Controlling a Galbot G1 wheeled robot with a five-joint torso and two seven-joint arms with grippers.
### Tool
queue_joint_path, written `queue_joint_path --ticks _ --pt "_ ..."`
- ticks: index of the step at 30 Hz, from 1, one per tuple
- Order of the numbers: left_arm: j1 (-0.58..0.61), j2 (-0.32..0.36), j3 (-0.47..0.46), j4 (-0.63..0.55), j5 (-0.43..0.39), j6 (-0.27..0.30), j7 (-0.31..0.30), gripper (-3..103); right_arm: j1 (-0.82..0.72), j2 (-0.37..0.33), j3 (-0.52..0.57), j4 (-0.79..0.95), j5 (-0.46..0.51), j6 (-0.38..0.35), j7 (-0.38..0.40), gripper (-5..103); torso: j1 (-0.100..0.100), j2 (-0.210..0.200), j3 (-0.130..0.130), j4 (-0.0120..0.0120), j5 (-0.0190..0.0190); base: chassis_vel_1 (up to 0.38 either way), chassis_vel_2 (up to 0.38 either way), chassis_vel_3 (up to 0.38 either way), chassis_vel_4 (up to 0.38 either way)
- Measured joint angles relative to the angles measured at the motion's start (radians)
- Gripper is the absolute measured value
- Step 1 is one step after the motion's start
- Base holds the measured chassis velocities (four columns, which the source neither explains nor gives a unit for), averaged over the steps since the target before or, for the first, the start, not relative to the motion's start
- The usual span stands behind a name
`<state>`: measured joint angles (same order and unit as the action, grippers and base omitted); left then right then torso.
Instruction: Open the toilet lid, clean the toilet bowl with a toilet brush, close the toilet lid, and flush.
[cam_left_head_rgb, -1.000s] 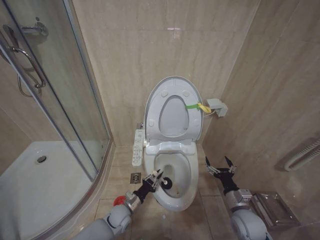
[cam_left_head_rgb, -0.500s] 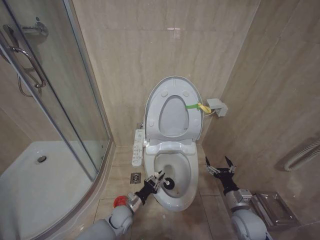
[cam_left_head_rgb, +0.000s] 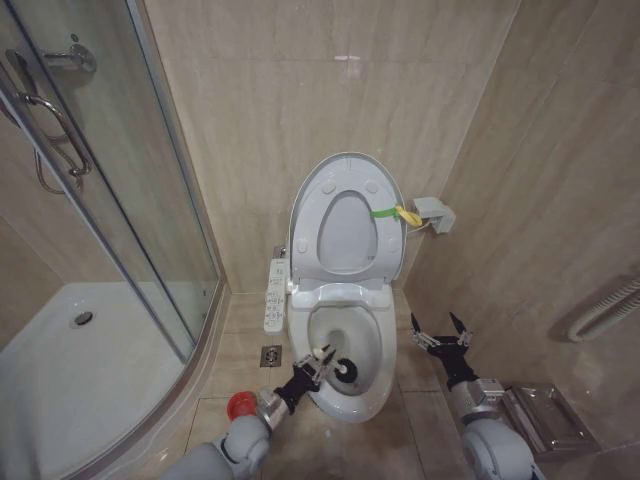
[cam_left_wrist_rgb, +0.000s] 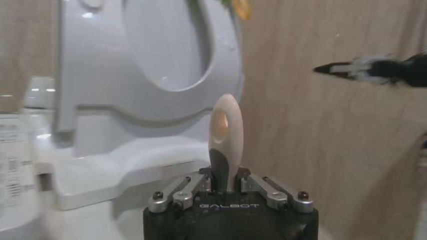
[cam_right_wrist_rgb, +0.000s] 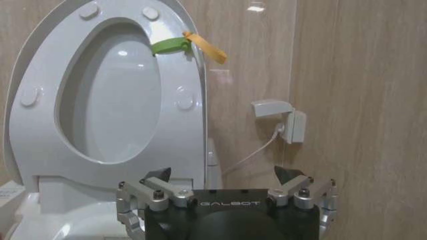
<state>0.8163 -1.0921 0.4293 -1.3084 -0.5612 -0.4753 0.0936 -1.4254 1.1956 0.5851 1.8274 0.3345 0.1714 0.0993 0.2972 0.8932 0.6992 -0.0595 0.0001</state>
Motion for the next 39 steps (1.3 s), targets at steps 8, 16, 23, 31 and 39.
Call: queue_joint_path --ticks 8,16,23,31,39 --pt "0.022 0.012 0.012 -0.078 0.001 0.007 -0.009 19 0.0 0.0 0.0 0.0 0.0 0.0 0.0 100 0.0 0.0 0.0 -0.0001 -0.0002 0.0 0.0 0.0 0.0" --pt "0.039 0.015 0.02 -0.073 0.024 0.021 -0.009 19 0.0 0.0 0.0 0.0 0.0 0.0 0.0 100 0.0 0.0 0.0 0.0 -0.0002 0.0 0.0 0.0 0.0" --pt "-0.001 0.009 -0.014 0.016 0.02 0.001 0.008 19 0.0 0.0 0.0 0.0 0.0 0.0 0.0 100 0.0 0.0 0.0 -0.0001 -0.0001 0.0 0.0 0.0 0.0" --pt "0.036 0.032 0.012 -0.108 0.008 0.021 -0.007 19 0.0 0.0 0.0 0.0 0.0 0.0 0.0 100 0.0 0.0 0.0 0.0 0.0 0.0 0.0 0.0 0.0" --pt "0.035 0.014 0.004 -0.038 0.023 0.012 0.004 19 0.0 0.0 0.0 0.0 0.0 0.0 0.0 100 0.0 0.0 0.0 0.0 -0.0001 0.0 0.0 0.0 0.0"
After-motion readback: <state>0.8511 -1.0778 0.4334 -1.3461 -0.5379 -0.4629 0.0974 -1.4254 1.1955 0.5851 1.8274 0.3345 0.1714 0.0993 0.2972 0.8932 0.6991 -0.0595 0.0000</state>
